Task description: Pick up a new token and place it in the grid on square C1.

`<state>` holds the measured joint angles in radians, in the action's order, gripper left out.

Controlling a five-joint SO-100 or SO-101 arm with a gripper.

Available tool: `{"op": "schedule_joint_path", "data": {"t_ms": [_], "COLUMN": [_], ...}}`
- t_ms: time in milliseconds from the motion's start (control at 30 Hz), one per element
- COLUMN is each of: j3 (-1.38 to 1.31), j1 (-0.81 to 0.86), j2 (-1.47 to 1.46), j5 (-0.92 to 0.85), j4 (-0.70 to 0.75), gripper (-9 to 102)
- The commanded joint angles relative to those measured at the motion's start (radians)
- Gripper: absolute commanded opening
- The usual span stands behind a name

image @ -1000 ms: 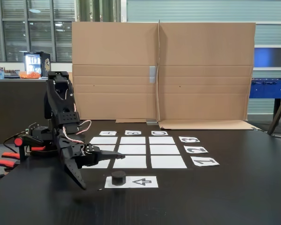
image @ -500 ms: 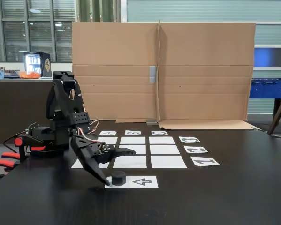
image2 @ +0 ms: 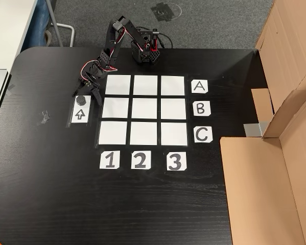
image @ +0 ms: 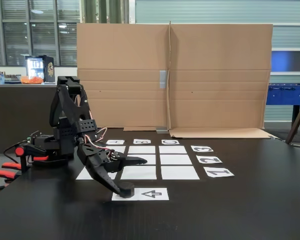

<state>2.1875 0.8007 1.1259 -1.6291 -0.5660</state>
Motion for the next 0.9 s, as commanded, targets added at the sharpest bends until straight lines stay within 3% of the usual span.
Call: {"op": "schedule_joint_path", "data": {"t_ms": [0,67,167,367,600,867], "j3": [-0.012,-0.012,-0.012,-0.002,-0.009,-0.011], "j1": [0.012,0.014,0.015,0.017,0.025,0.026], "j2": [0.009,0.006,0.002,-0.006,-0.038,-0.060], "j5": [0.009,0.011,0.011,0.008,-0.008,-0.009], "j4": [-0.026,-0.028,-0.028,-0.028,-0.078,-0.110], "gripper": [42,30,25,25,51,51]}}
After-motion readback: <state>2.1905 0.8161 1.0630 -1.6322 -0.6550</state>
